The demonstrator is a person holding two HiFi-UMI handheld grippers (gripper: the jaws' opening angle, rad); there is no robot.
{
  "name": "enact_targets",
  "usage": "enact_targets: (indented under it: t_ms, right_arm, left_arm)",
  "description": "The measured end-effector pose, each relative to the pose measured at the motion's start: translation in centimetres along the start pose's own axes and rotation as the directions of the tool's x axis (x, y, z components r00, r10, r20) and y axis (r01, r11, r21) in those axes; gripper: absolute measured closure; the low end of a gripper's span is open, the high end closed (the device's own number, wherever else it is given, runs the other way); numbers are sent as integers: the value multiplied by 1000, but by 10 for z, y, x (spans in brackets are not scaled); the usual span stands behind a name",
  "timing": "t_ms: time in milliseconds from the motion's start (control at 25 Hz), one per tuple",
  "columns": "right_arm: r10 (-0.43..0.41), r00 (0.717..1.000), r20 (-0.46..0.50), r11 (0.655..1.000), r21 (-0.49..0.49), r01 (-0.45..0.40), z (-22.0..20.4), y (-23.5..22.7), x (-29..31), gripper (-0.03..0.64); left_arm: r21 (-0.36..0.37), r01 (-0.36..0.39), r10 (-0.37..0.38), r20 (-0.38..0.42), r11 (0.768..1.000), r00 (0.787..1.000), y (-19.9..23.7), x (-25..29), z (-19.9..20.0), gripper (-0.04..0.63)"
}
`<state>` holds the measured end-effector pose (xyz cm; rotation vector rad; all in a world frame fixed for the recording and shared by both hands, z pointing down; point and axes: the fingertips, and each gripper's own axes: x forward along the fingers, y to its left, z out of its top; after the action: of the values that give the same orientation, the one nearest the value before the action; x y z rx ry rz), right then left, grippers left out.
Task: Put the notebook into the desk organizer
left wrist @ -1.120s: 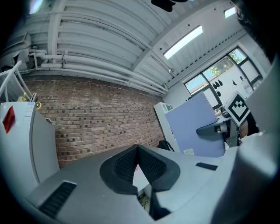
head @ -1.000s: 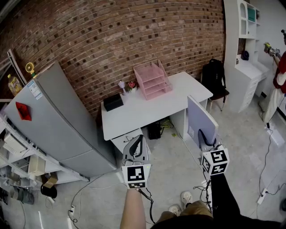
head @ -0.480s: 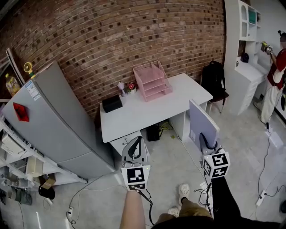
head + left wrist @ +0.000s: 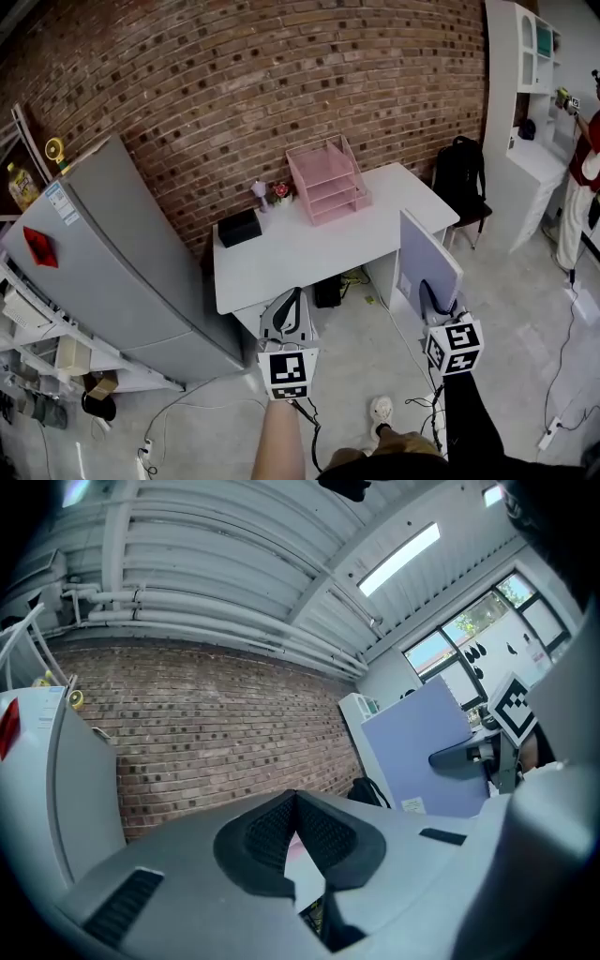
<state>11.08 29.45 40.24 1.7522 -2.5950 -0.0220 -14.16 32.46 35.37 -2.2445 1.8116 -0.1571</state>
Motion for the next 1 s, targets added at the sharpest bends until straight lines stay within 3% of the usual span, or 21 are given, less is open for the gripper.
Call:
enact_targets:
  t_ms: [520, 1000]
  right_arm:
    - [65, 998, -8, 998, -19, -65, 0, -33, 107, 586]
    - [118, 993, -21, 993, -20, -119, -12, -66, 177, 586]
  left_arm:
    - [3, -24, 24, -14, 1000, 1000, 19, 102, -15, 588]
    - [8, -28, 28, -20, 1000, 999, 8, 180, -25, 588]
